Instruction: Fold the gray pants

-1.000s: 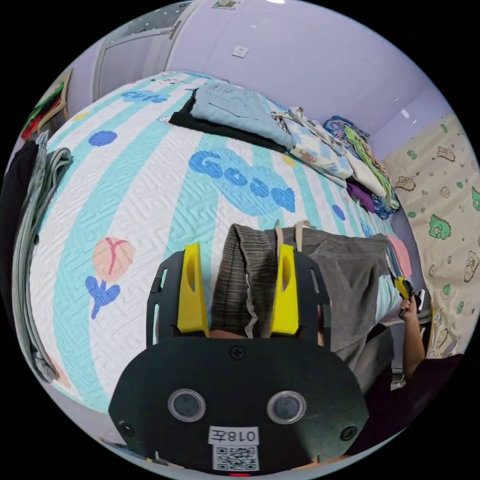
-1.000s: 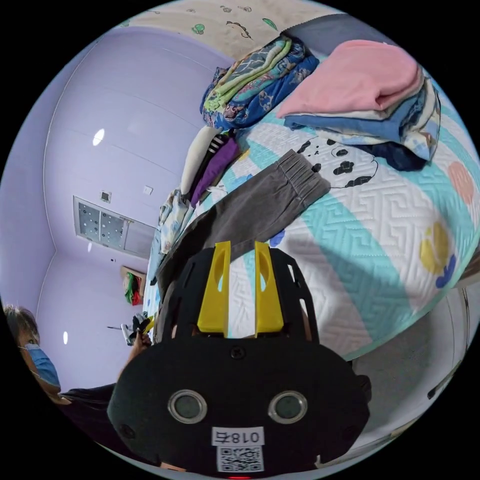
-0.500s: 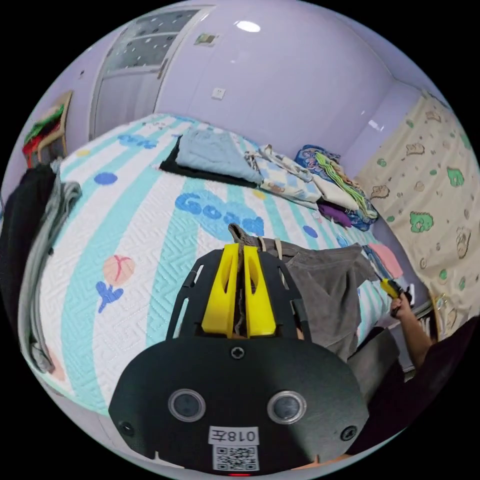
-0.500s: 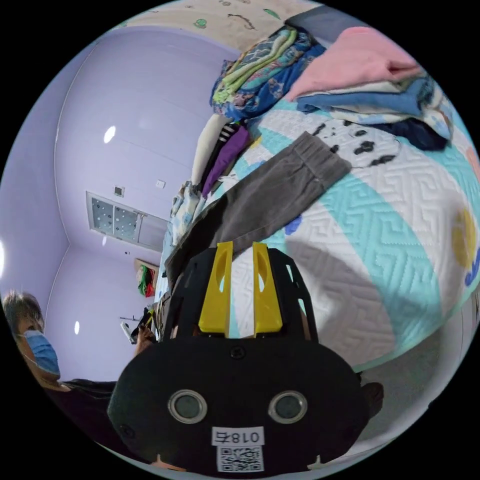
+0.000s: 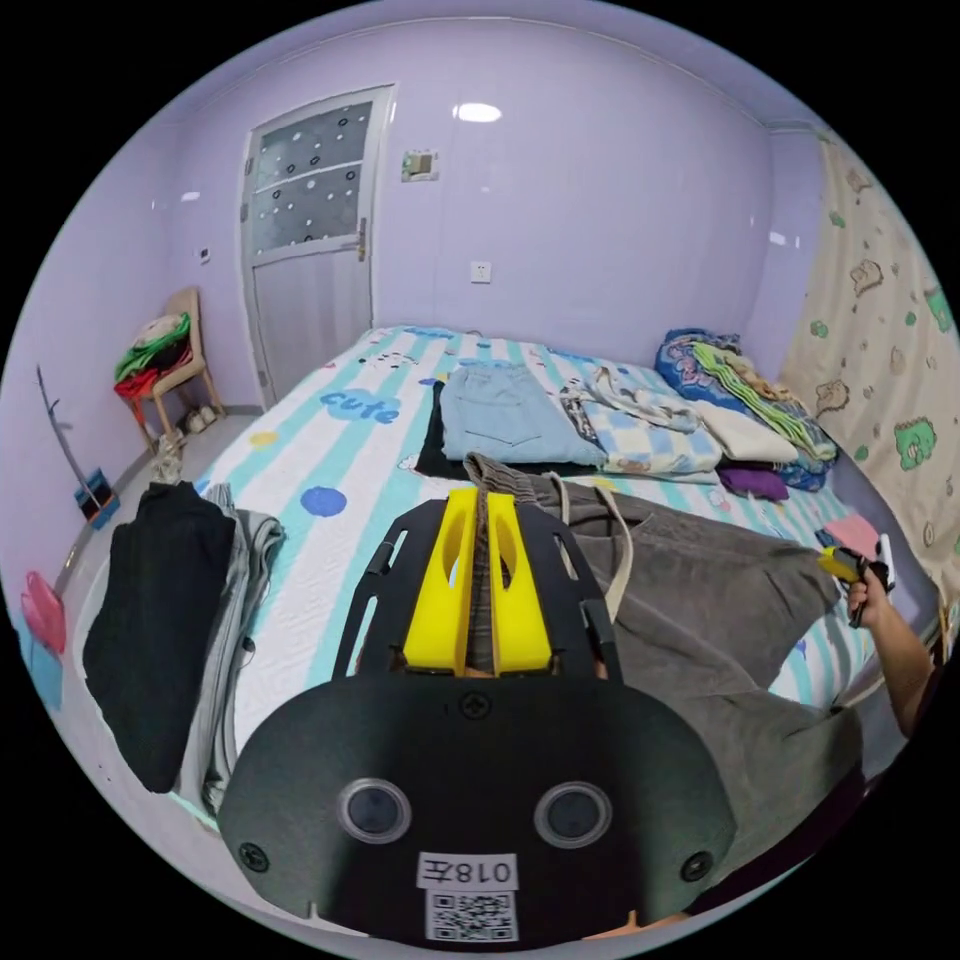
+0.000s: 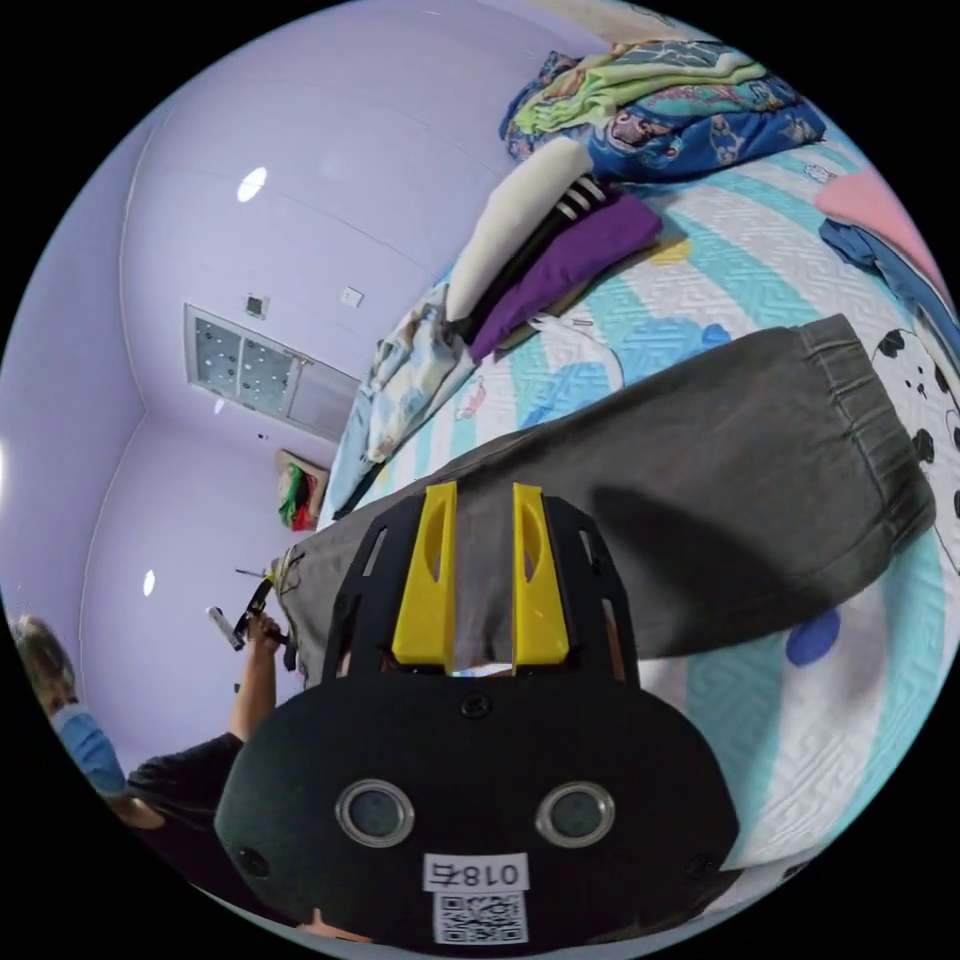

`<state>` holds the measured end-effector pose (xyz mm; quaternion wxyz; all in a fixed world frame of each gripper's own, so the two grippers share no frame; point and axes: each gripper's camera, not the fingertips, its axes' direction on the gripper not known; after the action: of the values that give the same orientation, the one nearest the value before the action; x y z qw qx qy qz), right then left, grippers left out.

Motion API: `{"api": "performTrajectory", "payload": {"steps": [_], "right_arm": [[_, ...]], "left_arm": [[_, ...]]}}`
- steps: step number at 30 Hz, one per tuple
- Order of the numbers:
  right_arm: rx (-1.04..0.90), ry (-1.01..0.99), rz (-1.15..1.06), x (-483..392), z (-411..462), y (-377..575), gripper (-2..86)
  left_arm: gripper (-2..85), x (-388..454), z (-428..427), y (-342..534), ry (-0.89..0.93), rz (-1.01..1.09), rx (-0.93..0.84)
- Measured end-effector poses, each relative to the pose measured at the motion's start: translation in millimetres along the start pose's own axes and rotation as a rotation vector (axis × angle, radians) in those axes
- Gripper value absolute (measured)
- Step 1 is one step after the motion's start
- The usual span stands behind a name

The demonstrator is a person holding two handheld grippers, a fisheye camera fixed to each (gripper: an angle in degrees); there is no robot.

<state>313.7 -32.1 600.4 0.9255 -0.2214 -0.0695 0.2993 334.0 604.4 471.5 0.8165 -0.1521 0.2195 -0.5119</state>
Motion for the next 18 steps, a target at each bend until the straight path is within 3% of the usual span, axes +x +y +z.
{"api": "performTrajectory", "payload": {"steps": [4,5,6,8,12,14,18], "right_arm": [[-0.042,0.065,0.03,9.5,25.8,-32.9,8.5],[-0.065,0.083,0.021,10.2,35.7,-42.4,8.6],[-0.095,0.102,0.011,10.9,45.4,-49.6,9.0],[-0.122,0.084,0.006,12.7,49.7,-54.3,9.5],[0.086,-0.019,-0.018,29.5,-19.1,-28.5,9.4],[0.147,0.076,0.007,51.0,-59.4,-6.4,9.6],[0.282,0.24,0.202,117.9,-141.0,50.0,10.8]], "left_arm": [[-0.8,-21.4,33.1,-0.2,-0.032,-0.057,-0.058],[-0.8,-37.2,30.1,6.9,-0.189,-0.164,0.0],[-0.8,-51.4,31.5,10.6,-0.186,-0.229,-0.006],[-0.6,-102.0,53.5,25.0,0.032,-0.413,-0.139],[2.1,-101.0,34.1,36.2,0.054,-0.262,-0.162],[4.8,-92.8,20.1,60.2,0.181,-0.179,-0.212],[6.4,-78.9,-18.3,126.1,0.266,-0.146,-0.229]]}}
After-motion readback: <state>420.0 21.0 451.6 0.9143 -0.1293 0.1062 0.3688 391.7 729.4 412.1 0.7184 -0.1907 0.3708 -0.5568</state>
